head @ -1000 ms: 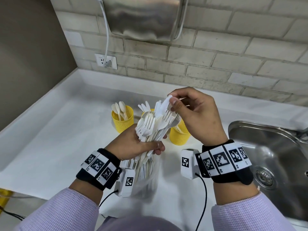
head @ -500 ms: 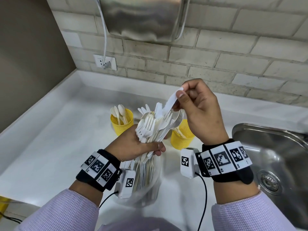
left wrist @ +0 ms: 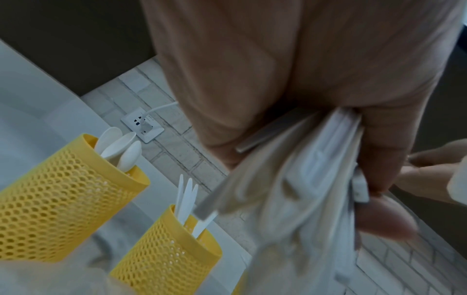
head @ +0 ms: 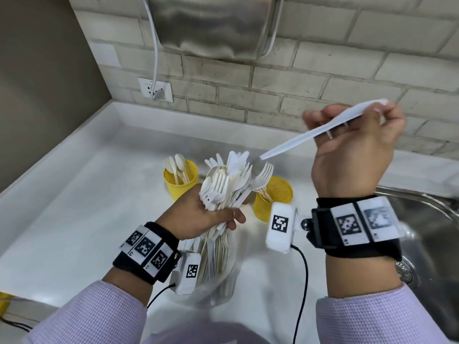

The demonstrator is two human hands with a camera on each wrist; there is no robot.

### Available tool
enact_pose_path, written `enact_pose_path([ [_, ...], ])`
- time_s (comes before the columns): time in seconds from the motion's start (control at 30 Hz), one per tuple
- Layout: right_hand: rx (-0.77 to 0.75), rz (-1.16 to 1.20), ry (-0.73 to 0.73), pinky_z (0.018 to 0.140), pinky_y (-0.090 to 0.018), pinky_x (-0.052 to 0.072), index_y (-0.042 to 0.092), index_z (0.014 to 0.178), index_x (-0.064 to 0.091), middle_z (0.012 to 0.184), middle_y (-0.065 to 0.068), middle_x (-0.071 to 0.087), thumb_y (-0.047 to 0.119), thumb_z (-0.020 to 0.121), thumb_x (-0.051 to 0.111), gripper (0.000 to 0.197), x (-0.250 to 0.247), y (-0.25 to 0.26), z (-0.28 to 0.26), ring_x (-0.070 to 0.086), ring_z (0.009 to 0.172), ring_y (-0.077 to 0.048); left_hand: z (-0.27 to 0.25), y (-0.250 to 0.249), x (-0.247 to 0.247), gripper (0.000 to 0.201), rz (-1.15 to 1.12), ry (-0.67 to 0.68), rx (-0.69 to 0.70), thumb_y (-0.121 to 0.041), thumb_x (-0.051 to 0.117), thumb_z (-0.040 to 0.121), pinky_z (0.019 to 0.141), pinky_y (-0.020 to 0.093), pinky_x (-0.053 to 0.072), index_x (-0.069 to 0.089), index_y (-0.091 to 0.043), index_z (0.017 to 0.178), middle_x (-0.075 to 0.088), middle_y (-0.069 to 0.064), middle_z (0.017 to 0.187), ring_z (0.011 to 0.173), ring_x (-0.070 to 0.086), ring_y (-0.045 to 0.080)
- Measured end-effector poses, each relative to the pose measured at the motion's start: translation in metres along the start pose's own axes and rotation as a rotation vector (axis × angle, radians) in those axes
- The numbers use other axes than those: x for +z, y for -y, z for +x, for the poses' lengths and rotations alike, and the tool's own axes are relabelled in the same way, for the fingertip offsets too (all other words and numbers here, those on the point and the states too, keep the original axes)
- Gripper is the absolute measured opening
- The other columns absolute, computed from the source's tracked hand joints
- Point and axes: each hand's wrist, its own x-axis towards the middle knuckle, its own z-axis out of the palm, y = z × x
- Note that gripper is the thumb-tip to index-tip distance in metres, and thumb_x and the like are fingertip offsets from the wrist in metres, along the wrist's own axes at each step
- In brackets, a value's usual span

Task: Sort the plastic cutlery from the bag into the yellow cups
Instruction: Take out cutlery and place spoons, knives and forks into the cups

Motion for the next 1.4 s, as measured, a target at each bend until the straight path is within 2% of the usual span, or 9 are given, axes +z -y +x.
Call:
enact_pose_path([
  [0.2, -0.19, -0.368, 0.243, 0.045, -0.025, 0.029, 0.02, 0.114, 0.034, 0.068, -0.009, 0.043, 0.019, 0.111, 0.035, 0.003, -0.005, -0.004, 0.002, 0.04, 0.054, -0.019, 0.002, -0.004, 0.002, 0.012, 0.003, 0.019, -0.001, 0.004, 0.064, 0.096, 0.054, 0.014, 0.05, 0.071, -0.005, 0.1, 0.078, 0.004, 0.082, 0.07, 0.071, 0.019],
  [0.37, -0.017, -0.928, 0.65, 0.063, -0.039, 0.046, 0.02, 0.099, 0.056, 0.079, -0.003, 0.062, 0.023, 0.099, 0.062, 0.006, -0.013, -0.03, -0.016, 0.055, 0.07, -0.021, 0.004, -0.005, 0.001, 0.017, 0.002, 0.034, 0.017, 0.004, 0.065, 0.096, 0.059, 0.018, 0.052, 0.071, -0.012, 0.099, 0.079, 0.013, 0.092, 0.072, 0.072, 0.022],
  [0.57, 0.039, -0.93, 0.808, 0.069, -0.022, 0.044, 0.019, 0.09, 0.071, 0.095, -0.004, 0.058, 0.021, 0.088, 0.079, 0.008, -0.02, -0.032, -0.012, 0.051, 0.072, -0.007, 0.0, -0.002, 0.0, 0.011, 0.036, 0.038, -0.015, -0.001, 0.069, 0.095, 0.062, 0.021, 0.055, 0.07, -0.009, 0.102, 0.079, 0.005, 0.086, 0.078, 0.074, 0.03],
  [0.7, 0.124, -0.874, 0.891, 0.073, -0.034, 0.046, 0.021, 0.087, 0.072, 0.09, -0.001, 0.062, 0.02, 0.091, 0.076, 0.006, -0.021, -0.032, -0.008, 0.058, 0.078, -0.023, -0.003, -0.004, 0.0, 0.01, 0.065, 0.069, -0.02, -0.002, 0.069, 0.095, 0.063, 0.019, 0.055, 0.072, -0.011, 0.1, 0.078, -0.002, 0.078, 0.075, 0.073, 0.025],
  [0.8, 0.111, -0.808, 0.884, 0.07, -0.025, 0.042, 0.022, 0.086, 0.065, 0.081, 0.011, 0.058, 0.018, 0.097, 0.068, 0.011, -0.022, -0.032, -0.007, 0.055, 0.072, -0.012, -0.003, -0.004, 0.0, 0.012, 0.053, 0.069, -0.011, 0.001, 0.067, 0.096, 0.058, 0.016, 0.051, 0.069, -0.009, 0.102, 0.077, 0.0, 0.078, 0.072, 0.071, 0.022],
  [0.9, 0.167, -0.695, 0.749, 0.06, -0.014, 0.036, 0.017, 0.088, 0.058, 0.067, 0.018, 0.05, 0.015, 0.103, 0.06, 0.015, -0.023, -0.031, -0.006, 0.043, 0.057, 0.0, -0.004, -0.002, 0.0, 0.017, 0.041, 0.079, 0.012, 0.001, 0.067, 0.096, 0.074, 0.038, 0.06, 0.068, -0.014, 0.104, 0.078, 0.006, 0.085, 0.076, 0.072, 0.029],
  [1.1, 0.237, -0.72, 0.715, 0.067, -0.019, 0.041, 0.012, 0.089, 0.059, 0.076, 0.007, 0.058, 0.03, 0.099, 0.063, 0.021, -0.018, -0.034, -0.011, 0.051, 0.067, -0.005, -0.003, -0.007, 0.002, 0.059, 0.042, 0.072, 0.014, 0.003, 0.065, 0.095, 0.082, 0.048, 0.059, 0.066, -0.055, 0.088, 0.079, 0.009, 0.092, 0.079, 0.073, 0.036],
  [1.27, 0.237, -0.657, 0.755, 0.073, -0.046, 0.047, -0.004, 0.095, 0.061, 0.085, -0.027, 0.06, 0.025, 0.096, 0.067, 0.03, -0.018, -0.037, -0.016, 0.056, 0.075, -0.032, -0.003, -0.006, 0.001, 0.035, 0.026, 0.078, 0.009, -0.002, 0.069, 0.095, 0.083, 0.053, 0.059, 0.069, -0.037, 0.098, 0.079, 0.011, 0.095, 0.076, 0.073, 0.032],
  [1.4, 0.243, -0.575, 0.647, 0.065, -0.03, 0.037, 0.012, 0.091, 0.056, 0.079, -0.013, 0.053, 0.026, 0.101, 0.055, 0.017, -0.013, -0.035, -0.017, 0.044, 0.068, -0.013, -0.004, -0.004, 0.001, 0.038, 0.043, 0.094, 0.008, -0.002, 0.068, 0.095, 0.086, 0.056, 0.058, 0.068, -0.04, 0.097, 0.079, 0.011, 0.094, 0.076, 0.071, 0.036],
])
